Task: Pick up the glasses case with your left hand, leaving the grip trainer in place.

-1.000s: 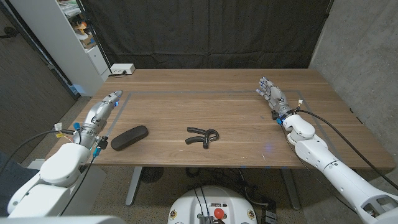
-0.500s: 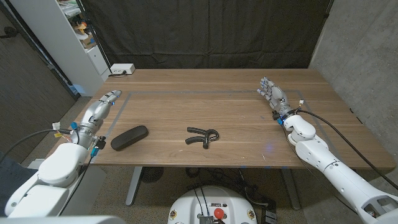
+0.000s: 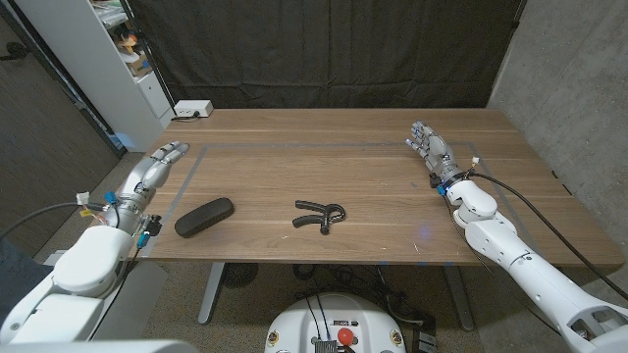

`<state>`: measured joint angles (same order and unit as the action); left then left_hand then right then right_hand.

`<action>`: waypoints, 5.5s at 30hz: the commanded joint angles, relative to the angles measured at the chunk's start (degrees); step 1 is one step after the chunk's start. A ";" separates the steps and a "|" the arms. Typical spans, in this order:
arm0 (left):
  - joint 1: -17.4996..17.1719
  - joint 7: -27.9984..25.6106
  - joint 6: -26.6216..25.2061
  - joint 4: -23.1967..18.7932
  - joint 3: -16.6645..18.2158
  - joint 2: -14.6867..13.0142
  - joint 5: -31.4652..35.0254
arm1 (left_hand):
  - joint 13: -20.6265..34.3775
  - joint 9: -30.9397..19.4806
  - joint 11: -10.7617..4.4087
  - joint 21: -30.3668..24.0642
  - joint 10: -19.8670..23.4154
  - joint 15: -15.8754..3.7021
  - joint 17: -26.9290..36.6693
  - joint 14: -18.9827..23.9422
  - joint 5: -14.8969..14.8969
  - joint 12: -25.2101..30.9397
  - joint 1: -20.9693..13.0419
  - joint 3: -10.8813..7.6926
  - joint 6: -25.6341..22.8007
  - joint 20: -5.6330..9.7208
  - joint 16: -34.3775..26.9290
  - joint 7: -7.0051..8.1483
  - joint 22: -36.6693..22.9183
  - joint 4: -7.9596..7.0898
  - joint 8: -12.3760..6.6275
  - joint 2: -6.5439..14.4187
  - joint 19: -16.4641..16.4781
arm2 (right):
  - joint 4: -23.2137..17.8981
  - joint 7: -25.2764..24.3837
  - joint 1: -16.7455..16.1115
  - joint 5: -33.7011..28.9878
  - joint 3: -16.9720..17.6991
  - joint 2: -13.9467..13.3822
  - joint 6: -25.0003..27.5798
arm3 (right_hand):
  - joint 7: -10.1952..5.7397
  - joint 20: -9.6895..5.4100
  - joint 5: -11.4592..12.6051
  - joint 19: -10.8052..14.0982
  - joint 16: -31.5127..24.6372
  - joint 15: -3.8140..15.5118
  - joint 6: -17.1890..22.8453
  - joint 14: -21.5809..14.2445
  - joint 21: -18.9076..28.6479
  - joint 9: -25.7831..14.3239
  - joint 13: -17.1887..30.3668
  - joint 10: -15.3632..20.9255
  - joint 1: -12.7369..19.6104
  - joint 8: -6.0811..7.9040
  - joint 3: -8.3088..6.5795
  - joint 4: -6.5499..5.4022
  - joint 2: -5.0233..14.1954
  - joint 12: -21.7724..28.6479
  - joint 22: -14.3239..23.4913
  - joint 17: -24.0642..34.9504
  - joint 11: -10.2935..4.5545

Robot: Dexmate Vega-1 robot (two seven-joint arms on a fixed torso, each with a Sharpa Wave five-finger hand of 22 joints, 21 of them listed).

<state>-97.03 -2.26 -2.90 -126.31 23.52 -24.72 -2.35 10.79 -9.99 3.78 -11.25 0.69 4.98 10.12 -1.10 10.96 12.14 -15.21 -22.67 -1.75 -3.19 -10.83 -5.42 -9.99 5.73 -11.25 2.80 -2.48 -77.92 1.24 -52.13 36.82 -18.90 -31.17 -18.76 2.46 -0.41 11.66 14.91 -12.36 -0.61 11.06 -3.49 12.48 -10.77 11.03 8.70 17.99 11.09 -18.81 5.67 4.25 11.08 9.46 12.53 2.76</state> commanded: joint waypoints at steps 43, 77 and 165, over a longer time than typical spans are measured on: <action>-0.41 2.81 -3.44 -4.63 3.16 4.13 19.41 | 0.35 -0.30 -0.51 0.07 1.67 -0.68 0.11 1.06 -0.19 0.60 -6.16 -1.74 -3.26 -0.27 -0.06 1.02 -0.15 3.54 -0.83 0.10 0.16 | -3.25 -3.97 -1.14 -1.66 0.06 -0.48 0.69 | -0.07 0.05 -0.09 0.68 -0.61 0.09 0.66 -1.35 -0.51 -0.18 0.13 0.49 -0.16 0.39 0.46 0.28 0.88 0.39 0.25 0.14 0.23; -1.82 6.56 -4.30 -6.91 4.51 6.43 30.32 | 0.42 -0.40 -0.40 -0.15 2.03 -0.44 0.12 1.91 0.02 0.51 -10.22 -2.60 -5.00 -2.38 -0.12 1.94 -0.23 4.43 -0.99 -0.55 0.74 | -2.30 -4.01 0.69 -2.77 -1.36 0.68 0.97 | -0.08 0.24 -0.17 0.63 -0.67 0.00 0.95 -1.49 -0.88 -0.18 0.15 0.66 -0.21 0.43 0.77 0.36 0.91 0.42 0.26 0.24 0.08; -0.42 14.95 -13.79 -9.04 -3.23 1.55 63.48 | 1.47 -0.63 -1.77 -1.49 7.17 0.75 0.75 8.21 1.54 1.92 -8.80 3.13 -7.75 -8.80 -0.92 4.29 -0.83 1.75 0.07 -9.86 6.59 | -3.66 -3.71 -2.06 -1.57 0.49 -1.21 -0.09 | -0.17 0.45 -0.22 1.13 -1.04 0.19 1.28 -2.64 -1.24 -0.19 0.18 0.52 -0.35 0.35 1.46 0.48 1.08 0.33 0.27 0.49 0.11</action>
<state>-98.63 12.33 -16.55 -136.74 22.00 -22.75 60.70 12.14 -10.55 1.93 -12.69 7.63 4.97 10.60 6.81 12.09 14.14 -24.00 -19.80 -9.52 -11.50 -11.83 -1.51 -10.53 7.58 -11.41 -6.49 3.76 -81.63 -2.60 -54.19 35.11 -18.56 -32.25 -18.74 2.25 0.00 11.44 15.30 -13.25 -0.29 11.88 -5.64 11.41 -10.77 11.03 8.70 17.45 11.09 -17.47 6.23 4.78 11.08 9.46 12.93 2.76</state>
